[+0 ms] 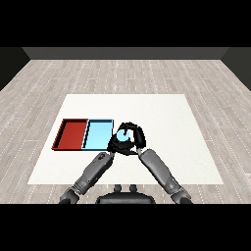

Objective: Pick the blue can and put it in the blue box

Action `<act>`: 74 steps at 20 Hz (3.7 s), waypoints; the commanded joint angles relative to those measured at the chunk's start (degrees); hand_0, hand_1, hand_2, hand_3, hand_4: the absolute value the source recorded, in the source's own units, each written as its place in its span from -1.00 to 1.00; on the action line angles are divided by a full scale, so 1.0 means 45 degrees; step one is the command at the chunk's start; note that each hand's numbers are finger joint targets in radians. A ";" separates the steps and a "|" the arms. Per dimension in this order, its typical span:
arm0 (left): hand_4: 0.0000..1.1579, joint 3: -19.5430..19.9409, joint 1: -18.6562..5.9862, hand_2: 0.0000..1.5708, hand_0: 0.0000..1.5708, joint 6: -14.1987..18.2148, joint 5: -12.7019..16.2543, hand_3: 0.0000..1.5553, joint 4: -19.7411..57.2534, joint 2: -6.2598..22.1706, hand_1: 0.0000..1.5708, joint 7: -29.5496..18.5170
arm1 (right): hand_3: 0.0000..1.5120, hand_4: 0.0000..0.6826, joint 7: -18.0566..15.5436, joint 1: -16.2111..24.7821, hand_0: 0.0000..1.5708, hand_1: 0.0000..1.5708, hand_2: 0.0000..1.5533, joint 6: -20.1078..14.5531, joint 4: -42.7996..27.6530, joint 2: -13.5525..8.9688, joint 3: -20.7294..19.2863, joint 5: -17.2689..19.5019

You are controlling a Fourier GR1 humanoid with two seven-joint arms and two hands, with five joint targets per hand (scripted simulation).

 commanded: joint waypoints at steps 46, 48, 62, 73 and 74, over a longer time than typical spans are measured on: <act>0.99 0.0141 -0.1747 1.00 1.00 0.1990 0.2481 0.97 0.3286 0.0795 1.00 -0.3692 | -1.00 -1.00 -0.1757 0.3220 -1.00 -1.00 -1.00 0.2404 -0.3564 -0.0669 -0.2720 -0.3193; 0.99 0.0226 -0.1595 1.00 1.00 0.2216 0.2316 0.97 0.2675 0.1535 1.00 -0.3050 | -1.00 -1.00 -0.1747 0.3614 -1.00 -1.00 -1.00 0.2652 -0.3832 -0.0931 -0.3452 -0.3741; 0.80 0.0539 -0.3429 1.00 1.00 0.3234 0.0267 0.90 0.5689 0.4637 1.00 0.1196 | -1.00 -1.00 -0.2815 0.4575 -1.00 -1.00 -1.00 0.3767 -0.2727 -0.0952 -0.4656 -0.4503; 0.58 -0.0286 -0.4897 -0.25 -0.17 0.3533 -0.1101 -0.70 1.2117 0.2353 -0.17 0.4524 | -1.00 -1.00 -0.2336 0.3794 -1.00 -1.00 -1.00 0.3528 -0.1971 -0.0771 -0.5067 -0.4731; 0.58 -0.0023 -0.5081 -0.26 -0.16 0.3235 -0.1042 -0.90 1.2527 0.2318 -0.16 0.4325 | -1.00 -1.00 -0.2652 0.4100 -1.00 -1.00 -1.00 0.3821 -0.1986 -0.0867 -0.5152 -0.4739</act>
